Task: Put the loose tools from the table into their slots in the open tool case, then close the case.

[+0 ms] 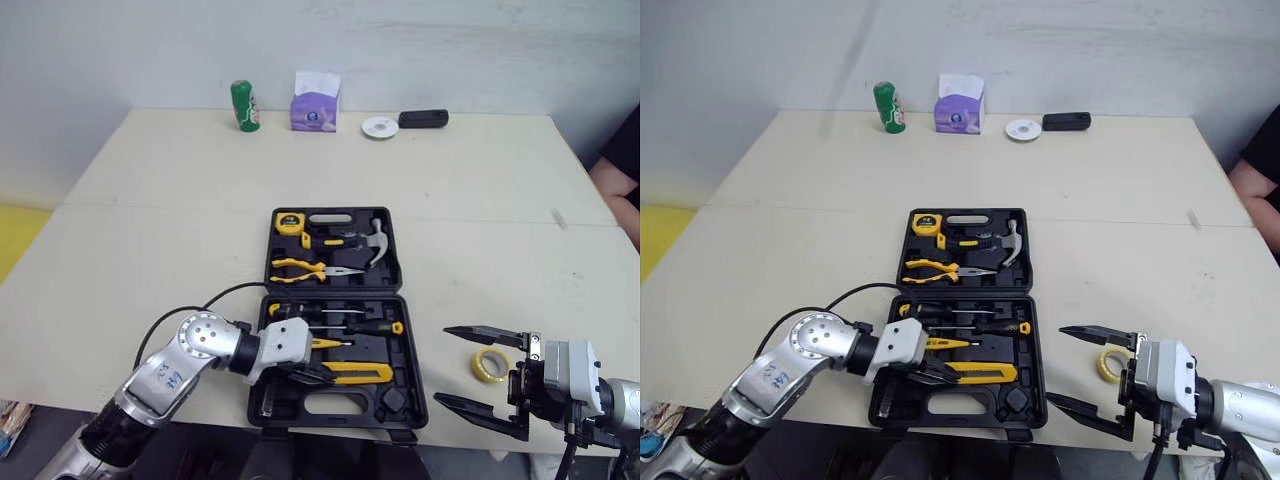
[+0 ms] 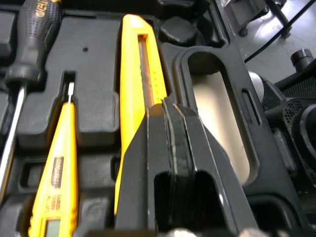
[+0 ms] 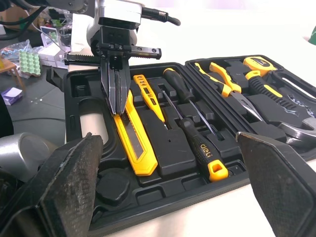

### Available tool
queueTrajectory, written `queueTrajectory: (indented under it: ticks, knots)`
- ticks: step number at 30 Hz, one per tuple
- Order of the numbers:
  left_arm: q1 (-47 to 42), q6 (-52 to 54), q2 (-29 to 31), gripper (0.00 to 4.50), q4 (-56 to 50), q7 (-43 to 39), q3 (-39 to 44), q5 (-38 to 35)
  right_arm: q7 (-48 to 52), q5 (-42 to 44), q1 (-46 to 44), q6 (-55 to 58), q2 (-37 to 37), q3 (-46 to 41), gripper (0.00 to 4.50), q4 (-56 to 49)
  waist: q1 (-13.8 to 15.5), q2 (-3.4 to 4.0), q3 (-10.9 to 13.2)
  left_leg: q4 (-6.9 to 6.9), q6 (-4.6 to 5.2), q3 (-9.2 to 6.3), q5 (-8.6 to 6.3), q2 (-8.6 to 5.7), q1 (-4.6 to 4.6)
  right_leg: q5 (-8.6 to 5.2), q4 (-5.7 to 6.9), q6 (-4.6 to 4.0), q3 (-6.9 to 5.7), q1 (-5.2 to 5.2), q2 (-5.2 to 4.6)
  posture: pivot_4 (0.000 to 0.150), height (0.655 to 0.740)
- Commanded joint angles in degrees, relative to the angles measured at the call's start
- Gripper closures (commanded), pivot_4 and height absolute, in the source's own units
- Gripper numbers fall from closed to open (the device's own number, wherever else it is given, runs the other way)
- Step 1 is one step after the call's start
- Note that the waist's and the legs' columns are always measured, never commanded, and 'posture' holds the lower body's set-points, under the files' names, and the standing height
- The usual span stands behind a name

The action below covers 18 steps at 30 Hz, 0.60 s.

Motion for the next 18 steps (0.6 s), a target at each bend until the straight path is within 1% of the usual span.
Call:
queueTrajectory:
  ticks: [1, 6, 11, 15, 18]
  knots:
    - [2.8, 2.1, 3.4, 4.45, 8.0, 2.8, 1.7, 4.0, -0.3, 0.3, 0.3, -0.8, 0.6, -0.7, 0.0, -2.1, 0.0, 0.0, 0.0, 0.0, -0.01, -0.01, 0.0, 0.01, 0.0, 0.0, 0.0, -0.01, -0.01, 0.0, 0.0, 0.15, 0.74]
    - [4.4, 1.0, 2.7, 4.45, 8.8, 4.9, 5.8, 3.0, -0.5, 0.3, 0.8, -0.9, 0.8, -0.8, 0.0, -2.2, 0.0, 0.0, 0.0, -0.02, -0.02, -0.04, 0.0, 0.02, 0.0, 0.0, 0.0, -0.08, -0.02, 0.0, 0.0, 0.15, 0.74]
    - [5.8, 2.2, 2.8, 4.45, 9.0, 5.5, 6.4, 3.3, -0.5, 0.3, 1.5, -0.9, 0.8, -0.9, 0.0, -2.3, 0.0, 0.03, 0.0, -0.07, -0.04, -0.05, 0.0, 0.03, 0.0, 0.0, -0.03, -0.1, -0.01, -0.02, 0.0, 0.15, 0.74]
    - [6.9, 6.5, 3.0, 4.45, 7.8, 6.2, 6.9, 1.5, -0.4, 0.4, 2.0, -0.9, 0.8, -1.0, 0.0, -2.4, 0.0, 0.12, 0.0, -0.18, -0.03, -0.06, 0.0, 0.03, -0.07, -0.01, -0.13, -0.12, -0.01, -0.11, 0.0, 0.15, 0.74]
    - [8.0, 4.3, 3.7, 4.45, 7.4, 5.3, 6.6, 2.1, -0.5, 0.3, 2.3, -1.0, 0.8, -1.1, 0.0, -2.3, -0.1, 0.18, 0.0, -0.35, -0.08, -0.05, 0.03, 0.03, -0.05, -0.02, -0.17, -0.15, -0.03, -0.15, 0.0, 0.15, 0.74]
